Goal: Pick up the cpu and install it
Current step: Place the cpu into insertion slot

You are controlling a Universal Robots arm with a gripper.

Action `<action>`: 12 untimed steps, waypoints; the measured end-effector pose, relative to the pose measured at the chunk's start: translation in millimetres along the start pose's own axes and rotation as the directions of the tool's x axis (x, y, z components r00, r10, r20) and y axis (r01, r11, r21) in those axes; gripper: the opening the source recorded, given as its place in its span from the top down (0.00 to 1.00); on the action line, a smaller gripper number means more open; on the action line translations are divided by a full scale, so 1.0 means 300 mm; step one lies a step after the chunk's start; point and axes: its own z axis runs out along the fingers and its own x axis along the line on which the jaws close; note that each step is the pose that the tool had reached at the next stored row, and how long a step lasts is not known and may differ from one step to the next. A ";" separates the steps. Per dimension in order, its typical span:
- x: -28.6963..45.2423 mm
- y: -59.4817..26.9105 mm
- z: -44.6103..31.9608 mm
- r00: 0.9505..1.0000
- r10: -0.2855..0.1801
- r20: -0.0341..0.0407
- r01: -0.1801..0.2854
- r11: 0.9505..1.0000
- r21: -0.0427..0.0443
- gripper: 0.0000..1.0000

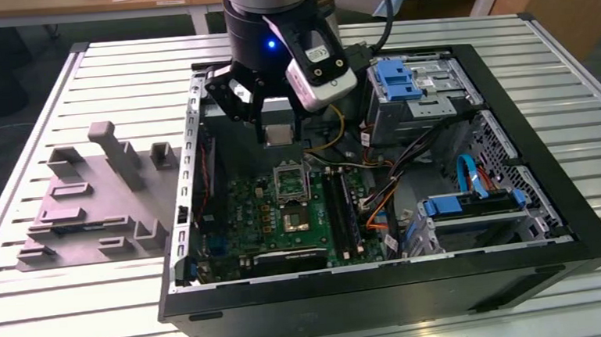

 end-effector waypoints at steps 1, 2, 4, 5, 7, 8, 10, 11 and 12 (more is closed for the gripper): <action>0.000 0.000 0.000 1.000 0.000 0.000 0.000 1.000 0.000 0.53; 0.000 0.000 0.001 1.000 0.000 0.000 0.000 1.000 0.000 0.53; -0.002 0.000 0.003 1.000 0.000 0.000 0.000 1.000 0.000 0.53; -0.003 0.000 0.005 1.000 0.000 0.000 0.000 1.000 0.000 0.53; -0.005 0.000 0.012 1.000 0.000 0.000 0.000 1.000 0.000 0.53; -0.006 0.000 0.016 1.000 0.000 0.000 0.000 1.000 0.000 0.53; -0.007 -0.001 0.023 1.000 0.000 0.000 0.000 1.000 0.000 0.53; -0.007 -0.002 0.025 1.000 0.000 0.000 0.000 1.000 0.000 0.53; -0.008 -0.004 0.027 1.000 0.000 0.000 0.000 1.000 0.000 0.53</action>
